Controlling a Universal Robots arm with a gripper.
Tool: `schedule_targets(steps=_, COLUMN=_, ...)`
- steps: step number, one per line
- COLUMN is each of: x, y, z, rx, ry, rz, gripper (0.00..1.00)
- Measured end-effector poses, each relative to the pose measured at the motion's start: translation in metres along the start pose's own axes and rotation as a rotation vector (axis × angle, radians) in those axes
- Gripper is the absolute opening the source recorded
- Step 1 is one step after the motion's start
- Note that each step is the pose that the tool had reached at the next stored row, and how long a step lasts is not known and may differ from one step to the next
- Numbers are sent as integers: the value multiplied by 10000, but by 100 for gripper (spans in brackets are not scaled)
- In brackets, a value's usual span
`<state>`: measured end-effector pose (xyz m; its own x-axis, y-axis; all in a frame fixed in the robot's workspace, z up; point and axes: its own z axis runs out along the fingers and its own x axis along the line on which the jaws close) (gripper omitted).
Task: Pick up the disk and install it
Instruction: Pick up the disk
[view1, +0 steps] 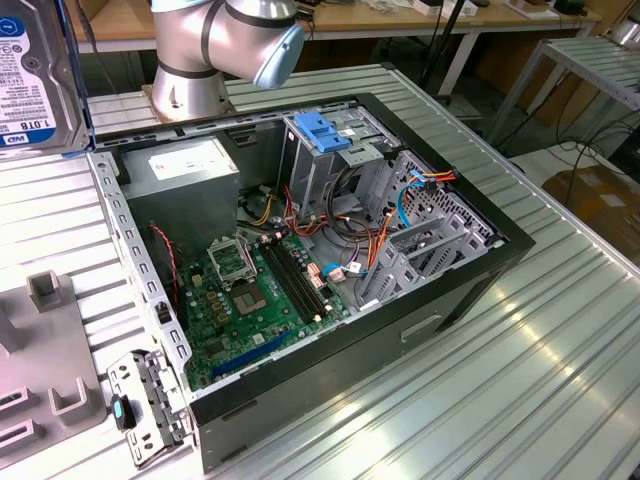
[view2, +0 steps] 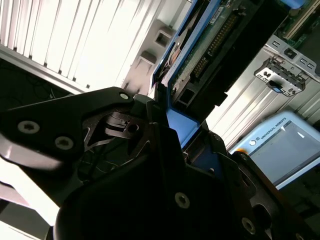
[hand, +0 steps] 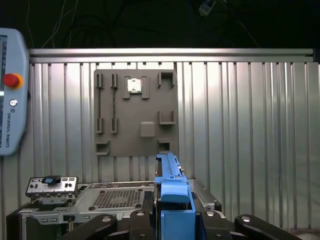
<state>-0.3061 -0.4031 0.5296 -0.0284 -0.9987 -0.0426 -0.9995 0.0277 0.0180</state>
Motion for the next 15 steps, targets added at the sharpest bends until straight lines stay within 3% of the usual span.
schedule_targets(steps=11, x=25, y=-75, z=-2, rx=0, ry=0, rz=0, gripper=37)
schedule_targets(steps=15, x=64, y=-99, z=-4, rx=0, ry=0, rz=0, gripper=37)
